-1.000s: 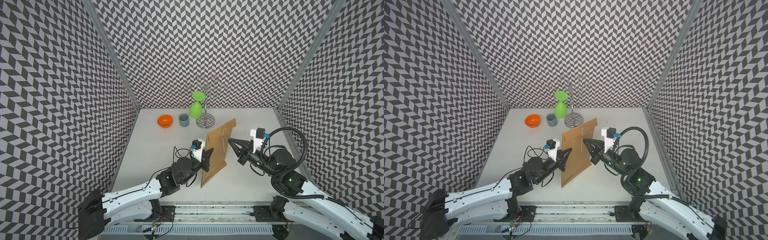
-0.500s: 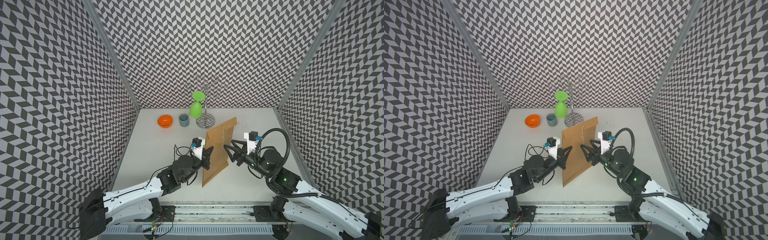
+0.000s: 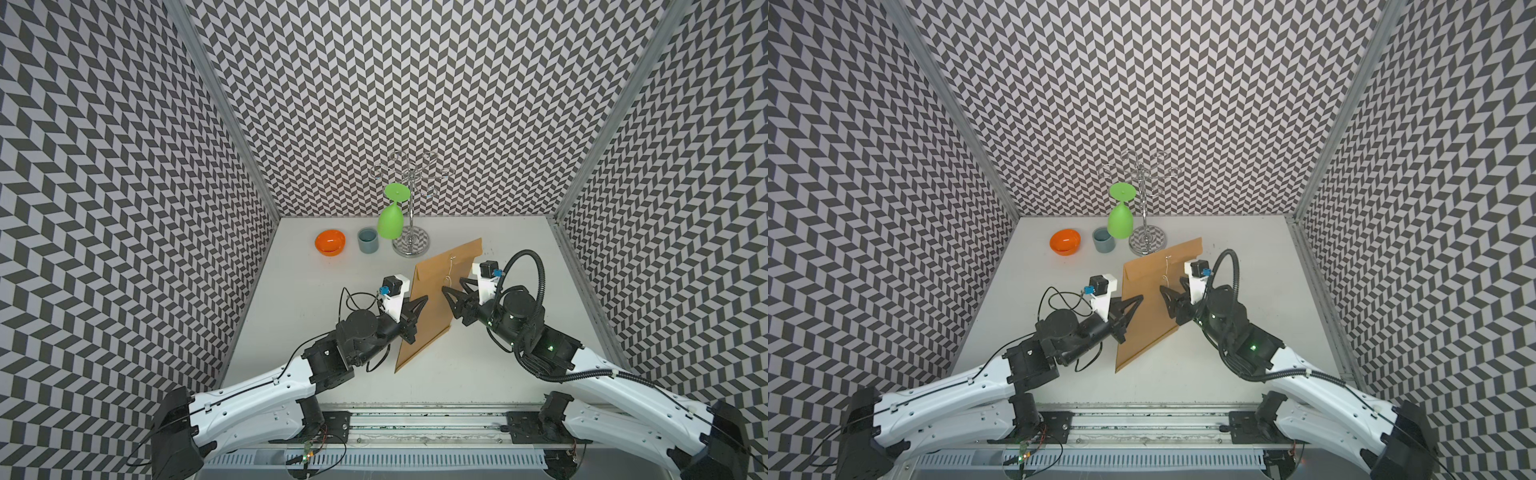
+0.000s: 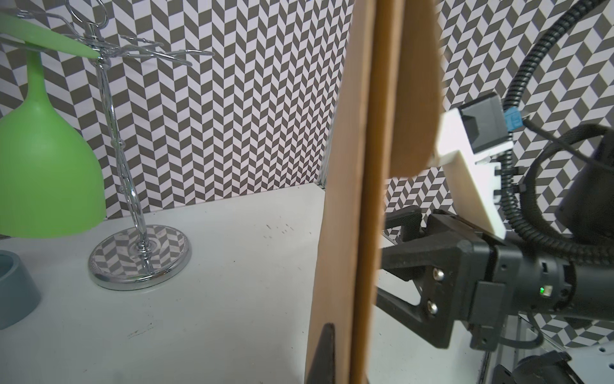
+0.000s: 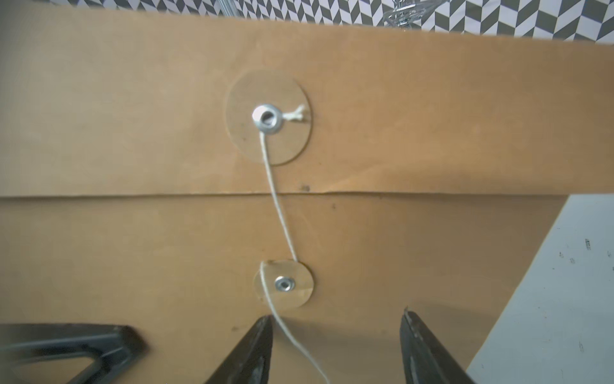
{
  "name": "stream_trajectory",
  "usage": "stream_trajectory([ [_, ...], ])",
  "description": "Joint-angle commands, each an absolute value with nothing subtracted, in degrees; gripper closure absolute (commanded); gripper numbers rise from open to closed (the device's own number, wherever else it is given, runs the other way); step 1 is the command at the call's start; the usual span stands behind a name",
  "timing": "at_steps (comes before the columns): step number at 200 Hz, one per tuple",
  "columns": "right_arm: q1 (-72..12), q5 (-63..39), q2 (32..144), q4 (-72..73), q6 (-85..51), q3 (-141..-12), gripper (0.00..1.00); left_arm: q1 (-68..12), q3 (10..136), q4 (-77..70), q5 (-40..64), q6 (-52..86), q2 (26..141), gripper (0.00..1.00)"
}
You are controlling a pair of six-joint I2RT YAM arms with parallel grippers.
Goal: Open the file bag
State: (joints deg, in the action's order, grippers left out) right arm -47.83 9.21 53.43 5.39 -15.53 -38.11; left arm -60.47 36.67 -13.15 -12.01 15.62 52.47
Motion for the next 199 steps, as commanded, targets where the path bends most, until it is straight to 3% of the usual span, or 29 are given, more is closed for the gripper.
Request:
stream_trajectory([
  [1, -47.9, 9.2, 52.0, 10.9, -14.0, -37.7, 0.45, -60.6, 38.3, -12.6, -10.2, 14.3, 51.1, 1.0],
  [35, -48.0, 9.0, 51.3, 11.2, -13.9, -37.5, 0.77, -60.7, 38.3, -12.7, -10.2, 14.1, 51.1, 1.0],
  [73, -48.0, 8.4, 50.9, 10.5, -13.2, -37.5, 1.0, -60.7, 38.2, -12.8, -11.4, 14.2, 51.1, 1.0],
  [199, -48.8, 3.5, 51.5, 5.6, -13.8, -42.2, 1.0, -60.8, 36.8, -13.8, -12.7, 15.3, 52.5, 1.0],
])
